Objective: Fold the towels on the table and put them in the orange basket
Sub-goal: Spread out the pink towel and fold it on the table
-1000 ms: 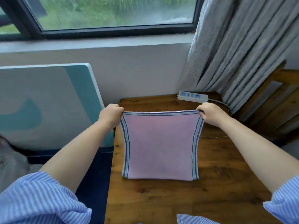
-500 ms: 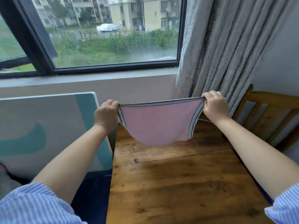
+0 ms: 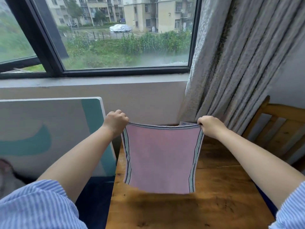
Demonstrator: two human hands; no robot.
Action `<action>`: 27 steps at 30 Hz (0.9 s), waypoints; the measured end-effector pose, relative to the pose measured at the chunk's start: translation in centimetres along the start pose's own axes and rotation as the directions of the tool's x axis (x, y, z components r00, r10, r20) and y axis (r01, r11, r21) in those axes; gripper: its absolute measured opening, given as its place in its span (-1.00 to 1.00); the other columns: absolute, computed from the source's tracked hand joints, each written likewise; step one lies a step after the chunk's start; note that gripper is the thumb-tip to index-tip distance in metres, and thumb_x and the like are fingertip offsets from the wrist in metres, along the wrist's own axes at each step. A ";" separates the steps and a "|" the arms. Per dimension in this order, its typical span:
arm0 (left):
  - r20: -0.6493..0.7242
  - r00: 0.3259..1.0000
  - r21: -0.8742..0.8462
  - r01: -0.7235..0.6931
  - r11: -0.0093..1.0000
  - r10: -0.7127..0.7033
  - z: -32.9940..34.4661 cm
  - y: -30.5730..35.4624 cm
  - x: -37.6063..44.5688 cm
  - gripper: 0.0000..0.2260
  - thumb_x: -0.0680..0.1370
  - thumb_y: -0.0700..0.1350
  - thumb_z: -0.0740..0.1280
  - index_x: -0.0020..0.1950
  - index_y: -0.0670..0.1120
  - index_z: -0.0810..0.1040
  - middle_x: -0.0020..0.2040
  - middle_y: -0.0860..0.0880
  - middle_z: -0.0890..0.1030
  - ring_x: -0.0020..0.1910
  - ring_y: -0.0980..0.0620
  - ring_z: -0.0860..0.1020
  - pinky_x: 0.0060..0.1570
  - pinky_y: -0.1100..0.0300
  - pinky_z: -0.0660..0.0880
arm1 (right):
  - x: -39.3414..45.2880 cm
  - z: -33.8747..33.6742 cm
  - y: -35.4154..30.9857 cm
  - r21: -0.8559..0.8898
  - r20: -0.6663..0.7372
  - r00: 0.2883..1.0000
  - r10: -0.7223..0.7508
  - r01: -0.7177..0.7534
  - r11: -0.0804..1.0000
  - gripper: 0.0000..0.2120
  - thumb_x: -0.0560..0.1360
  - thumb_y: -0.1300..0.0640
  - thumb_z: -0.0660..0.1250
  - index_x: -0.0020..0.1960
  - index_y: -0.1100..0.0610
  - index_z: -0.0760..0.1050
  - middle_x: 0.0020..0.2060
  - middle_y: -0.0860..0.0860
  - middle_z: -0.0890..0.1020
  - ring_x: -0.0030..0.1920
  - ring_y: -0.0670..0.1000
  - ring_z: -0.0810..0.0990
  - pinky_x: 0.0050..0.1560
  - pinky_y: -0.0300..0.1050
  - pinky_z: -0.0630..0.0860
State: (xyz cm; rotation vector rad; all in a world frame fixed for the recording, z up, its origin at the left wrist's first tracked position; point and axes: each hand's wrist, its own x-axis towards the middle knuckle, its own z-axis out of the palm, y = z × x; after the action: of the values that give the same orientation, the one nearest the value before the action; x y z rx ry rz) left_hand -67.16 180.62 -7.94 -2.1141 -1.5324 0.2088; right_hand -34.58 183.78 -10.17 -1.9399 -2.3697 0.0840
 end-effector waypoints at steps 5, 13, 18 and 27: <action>0.121 0.923 -0.102 0.379 0.920 -0.366 -0.7 -1.2 2.5 -0.74 0.48 -0.39 0.14 0.12 -0.25 0.48 0.13 -0.19 0.56 0.14 -0.16 0.48 -0.01 0.08 0.44 | 3.5 -1.2 -1.8 0.168 -0.366 0.922 0.123 -0.065 0.984 -0.77 0.47 0.38 0.11 0.04 0.33 0.48 0.03 0.27 0.54 0.08 0.25 0.47 -0.05 0.02 0.42; 0.014 0.897 -0.184 0.436 0.881 -0.441 0.7 -1.8 1.2 -0.73 0.49 -0.39 0.08 0.15 -0.28 0.40 0.13 -0.26 0.46 0.14 -0.23 0.40 0.01 -0.03 0.37 | 3.4 -0.6 -1.5 0.112 -0.661 0.749 -0.047 0.160 0.981 -0.82 0.33 0.53 0.22 -0.10 0.43 0.50 -0.16 0.37 0.55 -0.11 0.35 0.52 -0.09 0.14 0.46; 0.126 0.964 -0.223 0.256 0.940 -0.233 5.7 3.2 -3.4 -0.78 0.38 -0.42 0.29 0.00 -0.27 0.53 -0.03 -0.24 0.57 0.01 -0.19 0.52 -0.12 0.03 0.45 | -1.5 6.6 0.3 -0.061 -0.424 0.849 -0.316 0.321 0.945 -0.75 0.09 0.56 0.41 -0.27 0.38 0.53 -0.38 0.30 0.56 -0.35 0.28 0.58 -0.34 0.06 0.57; 0.654 0.730 -0.204 -0.085 0.975 0.201 13.2 14.1 -12.3 -0.71 0.50 -0.31 0.19 0.17 -0.08 0.47 0.17 -0.06 0.52 0.22 -0.08 0.39 0.20 0.06 0.28 | -12.1 19.1 1.9 -0.155 0.417 0.860 -0.294 0.386 0.909 -0.68 0.44 0.36 0.15 0.17 0.18 0.39 0.15 0.10 0.47 0.13 0.09 0.42 0.04 -0.06 0.38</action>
State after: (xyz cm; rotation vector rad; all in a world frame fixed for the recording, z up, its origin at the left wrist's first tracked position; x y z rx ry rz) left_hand -65.00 170.29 -28.29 -2.4350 -1.8044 1.0471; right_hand -32.13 172.48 -29.70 -1.6698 -3.0827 0.1873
